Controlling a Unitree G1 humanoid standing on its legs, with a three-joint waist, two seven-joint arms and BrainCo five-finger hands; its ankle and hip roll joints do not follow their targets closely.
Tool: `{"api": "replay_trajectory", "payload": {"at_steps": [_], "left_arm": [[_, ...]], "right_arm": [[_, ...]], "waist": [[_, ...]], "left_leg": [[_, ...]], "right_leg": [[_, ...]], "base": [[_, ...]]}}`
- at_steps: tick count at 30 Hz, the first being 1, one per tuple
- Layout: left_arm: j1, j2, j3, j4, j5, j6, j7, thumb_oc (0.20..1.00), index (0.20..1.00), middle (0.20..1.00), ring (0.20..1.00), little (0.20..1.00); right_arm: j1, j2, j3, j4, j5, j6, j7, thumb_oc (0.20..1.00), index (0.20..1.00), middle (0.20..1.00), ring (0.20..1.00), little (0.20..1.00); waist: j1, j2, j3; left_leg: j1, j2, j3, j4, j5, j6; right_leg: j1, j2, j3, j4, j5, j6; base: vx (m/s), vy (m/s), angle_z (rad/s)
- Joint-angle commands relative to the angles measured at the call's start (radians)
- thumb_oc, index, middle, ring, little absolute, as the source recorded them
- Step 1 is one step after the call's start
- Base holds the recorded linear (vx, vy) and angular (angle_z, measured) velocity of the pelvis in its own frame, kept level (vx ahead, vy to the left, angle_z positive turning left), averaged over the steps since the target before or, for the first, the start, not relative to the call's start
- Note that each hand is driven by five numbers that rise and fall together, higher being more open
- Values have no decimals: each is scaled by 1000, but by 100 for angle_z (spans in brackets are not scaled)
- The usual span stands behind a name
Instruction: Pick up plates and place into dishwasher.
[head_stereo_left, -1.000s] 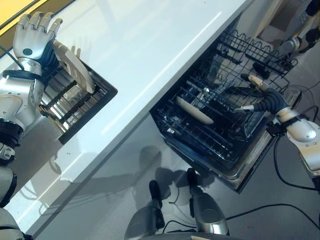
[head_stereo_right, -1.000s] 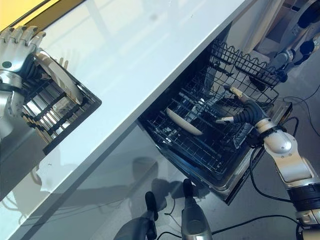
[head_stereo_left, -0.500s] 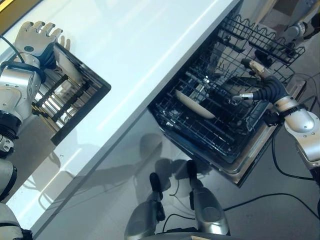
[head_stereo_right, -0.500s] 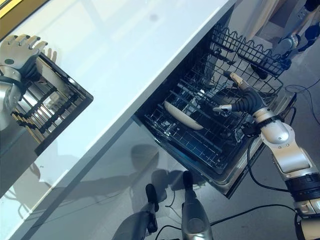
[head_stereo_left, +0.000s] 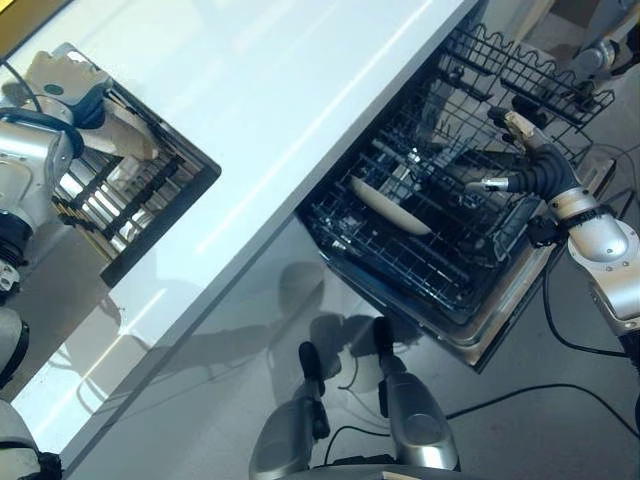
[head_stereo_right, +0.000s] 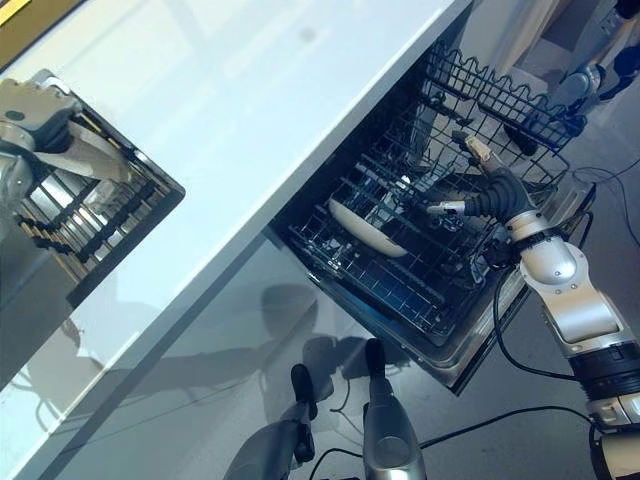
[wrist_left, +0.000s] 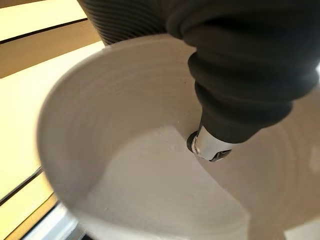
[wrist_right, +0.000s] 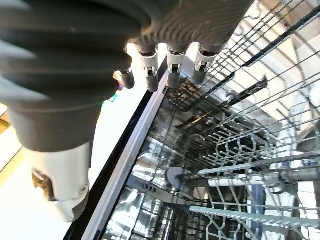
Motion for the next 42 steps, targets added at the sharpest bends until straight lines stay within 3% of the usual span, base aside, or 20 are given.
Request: {"api": "replay_trajectory", "payload": {"at_steps": [1,12,17,22,28,36,42], "left_arm": [[-16,48,-8,12,-86,-6,113,200,200,200,200,200],[128,15,179,-152,-328,-101,356,200,200,200,200,200],[226,-83,292,-279,-365,-199,421,200,200,200,200,200],[298,-186,346,-437,-374,-259,401,200,200,200,200,200],[328,-314,337,-535,-438,-326,319,200,200,200,200,200],[322,-434,272,-593,-519,-346,222,200,200,200,200,200],[333,-470,248,-617,-555,-352,175,200,200,200,200,200]], "right_arm": [[-30,-28,-46,-108,54,-106,21,1000,1000,1000,1000,1000],[-53,62,5,-145,70,-169,88,1000,1000,1000,1000,1000],[-101,165,77,-146,44,-148,81,1000,1000,1000,1000,1000],[-164,246,150,-125,37,-125,90,1000,1000,1000,1000,1000],[-238,333,224,-74,35,-105,70,1000,1000,1000,1000,1000],[-333,406,270,27,32,-77,2,1000,1000,1000,1000,1000],[-361,417,281,79,1,-81,-44,1000,1000,1000,1000,1000]], "waist": [[-1,-51,-60],[55,-41,-190],[99,-46,-255],[140,-52,-309],[175,-70,-341],[200,-88,-365],[209,-95,-373]], "left_leg": [[11,-43,1,9,-99,22],[92,-37,-13,14,-123,20],[129,-35,-29,17,-137,24],[157,-34,-51,19,-152,28],[179,-29,-72,23,-162,32],[203,-22,-86,24,-170,36],[216,-20,-90,22,-173,38]], "right_leg": [[-4,-45,-21,48,-105,104],[111,-55,-53,28,-130,101],[167,-57,-70,21,-147,97],[206,-56,-86,18,-164,93],[239,-54,-104,15,-176,91],[270,-47,-112,9,-182,87],[285,-45,-110,5,-184,87]], "base": [[-11,-47,10],[19,-72,9],[71,-82,7],[76,-82,10],[30,-86,11],[25,-60,5],[5,-6,0]]}}
